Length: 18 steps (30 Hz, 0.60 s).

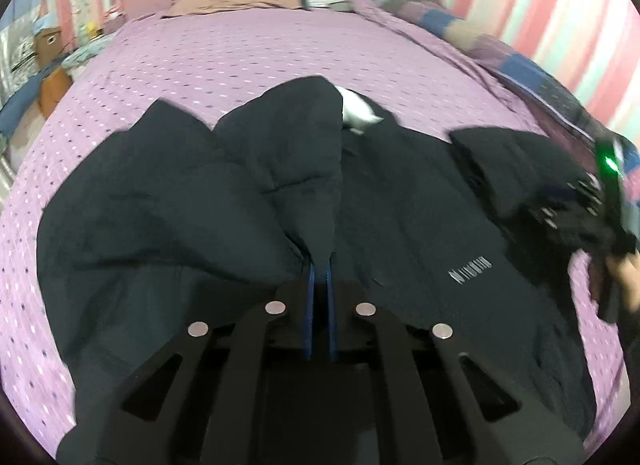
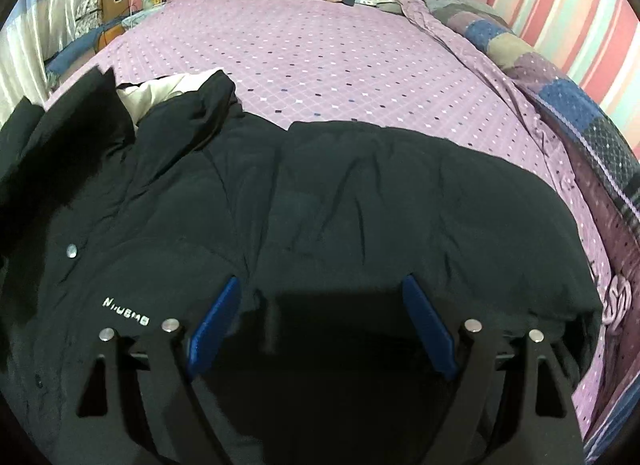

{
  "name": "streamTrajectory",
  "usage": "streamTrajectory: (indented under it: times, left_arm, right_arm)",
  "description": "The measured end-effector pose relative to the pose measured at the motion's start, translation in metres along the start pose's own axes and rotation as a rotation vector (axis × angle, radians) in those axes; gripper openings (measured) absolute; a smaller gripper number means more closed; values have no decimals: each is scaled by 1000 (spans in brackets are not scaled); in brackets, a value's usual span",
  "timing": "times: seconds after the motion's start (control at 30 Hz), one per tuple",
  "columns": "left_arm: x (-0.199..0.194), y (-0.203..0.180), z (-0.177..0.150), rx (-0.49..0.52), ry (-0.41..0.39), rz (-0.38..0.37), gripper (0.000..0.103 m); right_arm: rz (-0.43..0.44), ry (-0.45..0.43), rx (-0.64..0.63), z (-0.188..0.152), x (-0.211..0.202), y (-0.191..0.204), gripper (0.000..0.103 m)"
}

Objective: Fold large clothes

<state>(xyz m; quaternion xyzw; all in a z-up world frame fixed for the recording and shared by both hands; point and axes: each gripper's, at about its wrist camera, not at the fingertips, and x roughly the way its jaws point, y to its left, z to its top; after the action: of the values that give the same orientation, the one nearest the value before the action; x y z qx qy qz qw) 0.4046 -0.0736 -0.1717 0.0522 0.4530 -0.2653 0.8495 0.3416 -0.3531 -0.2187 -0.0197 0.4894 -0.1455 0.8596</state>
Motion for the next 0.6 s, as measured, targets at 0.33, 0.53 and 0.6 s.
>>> streamTrajectory:
  times: [0.33,0.53,0.6]
  left_arm:
    - [4,-7,-35,29,73,74,29]
    - [-44,-16,-18,36,-60,168,90]
    - [-51,-8,-8,9,-82,220,92]
  right_arm:
    - [25,14,-9,-10,-17,13,83]
    - [145,-13,13,14,-23,43,83]
    - [202,-19,2,29,-20,63,83]
